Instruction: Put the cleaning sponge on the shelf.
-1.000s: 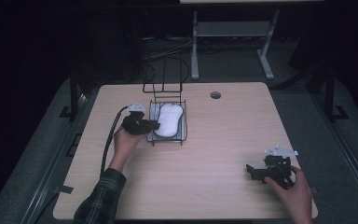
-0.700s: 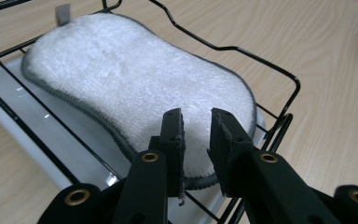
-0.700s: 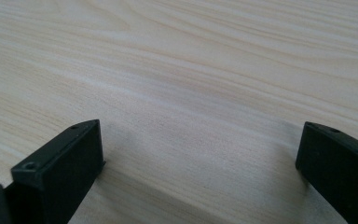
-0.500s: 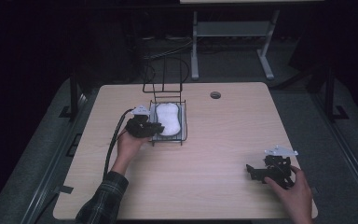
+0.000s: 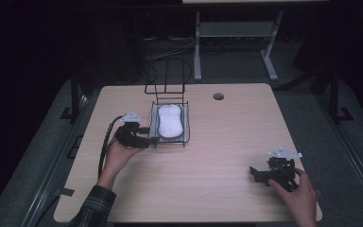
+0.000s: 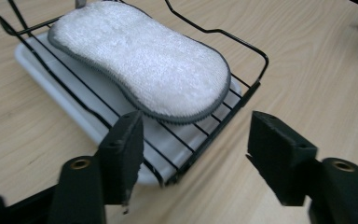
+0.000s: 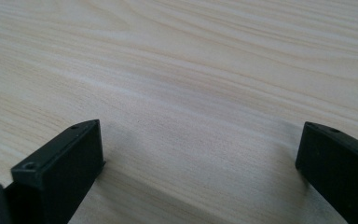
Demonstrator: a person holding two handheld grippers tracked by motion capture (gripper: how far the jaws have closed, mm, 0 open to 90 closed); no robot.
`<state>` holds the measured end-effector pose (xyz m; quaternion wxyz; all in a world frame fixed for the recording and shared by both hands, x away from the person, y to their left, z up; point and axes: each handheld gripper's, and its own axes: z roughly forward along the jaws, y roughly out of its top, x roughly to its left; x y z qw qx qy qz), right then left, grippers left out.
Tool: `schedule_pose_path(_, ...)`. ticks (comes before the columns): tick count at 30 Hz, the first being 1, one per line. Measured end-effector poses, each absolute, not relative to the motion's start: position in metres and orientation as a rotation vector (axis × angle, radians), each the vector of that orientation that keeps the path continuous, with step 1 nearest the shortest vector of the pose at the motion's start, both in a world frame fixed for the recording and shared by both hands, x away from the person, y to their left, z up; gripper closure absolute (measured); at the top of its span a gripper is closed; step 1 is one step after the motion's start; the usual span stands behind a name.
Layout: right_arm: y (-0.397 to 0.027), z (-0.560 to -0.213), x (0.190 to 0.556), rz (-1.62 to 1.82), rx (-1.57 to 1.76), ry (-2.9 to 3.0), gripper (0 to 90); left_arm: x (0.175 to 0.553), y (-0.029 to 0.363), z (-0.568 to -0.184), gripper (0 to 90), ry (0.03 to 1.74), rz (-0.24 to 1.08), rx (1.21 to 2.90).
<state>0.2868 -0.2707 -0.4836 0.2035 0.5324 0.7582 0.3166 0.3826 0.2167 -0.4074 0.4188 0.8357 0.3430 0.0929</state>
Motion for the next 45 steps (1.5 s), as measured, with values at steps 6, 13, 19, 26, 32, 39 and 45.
schedule_pose_path(6,-0.271,-0.484,0.286,0.883,1.487,2.115,0.2,0.359,0.230,-0.407,19.3,0.910,0.277,2.107)
schedule_pose_path(13,-0.271,-0.484,0.286,0.882,1.486,2.116,0.2,0.330,0.241,-0.415,15.5,0.927,0.297,2.124)
schedule_pose_path(19,-0.271,-0.484,0.286,0.882,1.485,2.116,0.2,0.302,0.251,-0.424,14.8,0.946,0.338,2.137)
schedule_pose_path(26,-0.271,-0.484,0.286,0.883,1.486,2.116,0.2,0.274,0.260,-0.439,14.6,0.968,0.374,2.179)
schedule_pose_path(32,-0.271,-0.484,0.286,0.882,1.488,2.115,0.2,0.263,0.265,-0.450,14.5,0.981,0.382,2.214)
schedule_pose_path(39,-0.270,-0.484,0.286,0.882,1.488,2.114,0.3,0.256,0.270,-0.461,14.3,0.995,0.377,2.239)
schedule_pose_path(45,-0.271,-0.484,0.286,0.882,1.487,2.114,0.2,0.252,0.273,-0.469,13.1,0.979,0.395,2.229)
